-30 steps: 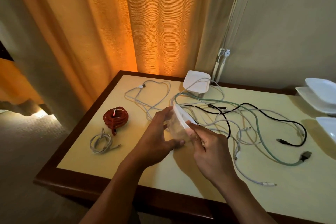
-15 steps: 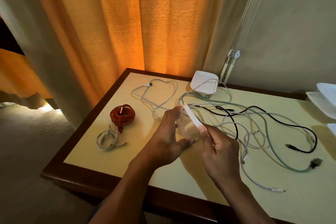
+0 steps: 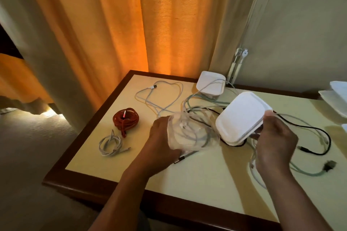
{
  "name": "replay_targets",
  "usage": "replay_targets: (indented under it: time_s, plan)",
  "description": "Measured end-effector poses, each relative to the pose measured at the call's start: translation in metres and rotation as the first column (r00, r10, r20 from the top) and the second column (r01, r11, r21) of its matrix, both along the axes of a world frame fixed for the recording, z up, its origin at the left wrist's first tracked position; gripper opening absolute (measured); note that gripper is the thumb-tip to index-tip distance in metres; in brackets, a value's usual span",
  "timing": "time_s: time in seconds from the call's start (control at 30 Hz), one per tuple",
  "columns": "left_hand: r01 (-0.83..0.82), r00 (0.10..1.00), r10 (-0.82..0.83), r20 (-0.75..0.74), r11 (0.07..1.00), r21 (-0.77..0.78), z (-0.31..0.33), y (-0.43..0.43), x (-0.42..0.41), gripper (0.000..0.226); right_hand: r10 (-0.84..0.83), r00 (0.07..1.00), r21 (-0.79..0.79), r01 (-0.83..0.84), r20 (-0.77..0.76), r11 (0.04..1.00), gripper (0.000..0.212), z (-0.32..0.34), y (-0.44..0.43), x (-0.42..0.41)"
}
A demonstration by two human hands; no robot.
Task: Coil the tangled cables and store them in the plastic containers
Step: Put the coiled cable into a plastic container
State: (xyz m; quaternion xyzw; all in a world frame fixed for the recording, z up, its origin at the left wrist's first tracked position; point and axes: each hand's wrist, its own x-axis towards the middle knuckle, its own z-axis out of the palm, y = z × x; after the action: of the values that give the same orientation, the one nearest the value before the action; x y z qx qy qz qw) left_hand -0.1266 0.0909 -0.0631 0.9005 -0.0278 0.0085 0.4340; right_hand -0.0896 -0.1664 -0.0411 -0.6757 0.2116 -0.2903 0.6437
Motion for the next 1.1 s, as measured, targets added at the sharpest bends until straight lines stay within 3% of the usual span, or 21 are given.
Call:
replay_targets:
  time_s: [0.1, 0.23, 0.3, 0.4, 0.47, 0.57, 0.63, 0.7, 0.8, 0.87, 1.0, 1.1]
  plan:
    - [-0.099, 0.984, 0.136, -0.118, 0.956, 0.277, 0.000, 0.007, -0.001, 0.105, -0.005, 0.996, 0.140, 0.018, -0.094, 0.990, 0.032, -0.010, -0.004, 0.004]
    - [-0.038, 0.968, 0.132, -0.214, 0.918, 0.396, 0.012, 0.018, -0.003, 0.103, -0.008, 0.993, 0.227, 0.035, -0.119, 0.973, 0.026, -0.009, -0.012, 0.001]
    - [-0.035, 0.972, 0.135, -0.193, 0.893, 0.449, 0.022, 0.029, -0.003, 0.084, -0.028, 0.987, 0.154, 0.053, -0.159, 0.987, 0.020, -0.013, -0.024, 0.001]
    - [-0.223, 0.966, 0.257, -0.033, 0.890, 0.397, 0.027, 0.054, -0.002, 0.060, -0.049, 0.967, -0.026, 0.044, -0.252, 0.999, 0.012, -0.017, -0.036, 0.001]
    - [-0.375, 0.927, 0.352, 0.132, 0.843, 0.387, 0.023, 0.073, 0.002, 0.052, -0.067, 0.941, -0.222, -0.008, -0.330, 0.975, 0.038, -0.015, -0.036, 0.001]
    - [-0.451, 0.892, 0.411, 0.190, 0.764, 0.461, 0.010, 0.095, 0.012, 0.056, -0.062, 0.974, -0.497, -0.056, -0.218, 0.866, 0.034, -0.005, -0.025, -0.010]
    - [-0.429, 0.897, 0.416, 0.148, 0.744, 0.513, 0.003, 0.102, 0.020, 0.058, 0.085, 0.994, -0.638, -0.106, -0.064, 0.762, 0.026, 0.000, -0.016, -0.020]
    - [-0.381, 0.912, 0.392, 0.122, 0.700, 0.603, -0.002, 0.105, 0.027, 0.056, 0.295, 0.956, -0.754, -0.202, -0.011, 0.626, 0.023, -0.001, -0.005, -0.026]
    - [-0.338, 0.925, 0.365, 0.107, 0.662, 0.670, -0.004, 0.102, 0.035, 0.051, 0.520, 0.834, -0.835, -0.413, -0.185, 0.365, 0.025, -0.014, 0.012, -0.027]
    - [-0.329, 0.926, 0.365, 0.099, 0.648, 0.687, -0.005, 0.099, 0.039, 0.050, 0.549, 0.773, -0.817, -0.518, -0.319, 0.254, 0.030, -0.029, 0.021, -0.027]
    - [-0.350, 0.921, 0.369, 0.125, 0.643, 0.681, -0.007, 0.093, 0.041, 0.042, 0.559, 0.742, -0.829, -0.535, -0.370, 0.162, 0.031, -0.046, 0.032, -0.024]
    - [-0.373, 0.916, 0.374, 0.144, 0.668, 0.643, -0.009, 0.092, 0.038, 0.040, 0.569, 0.753, -0.850, -0.499, -0.330, 0.168, 0.027, -0.048, 0.033, -0.021]
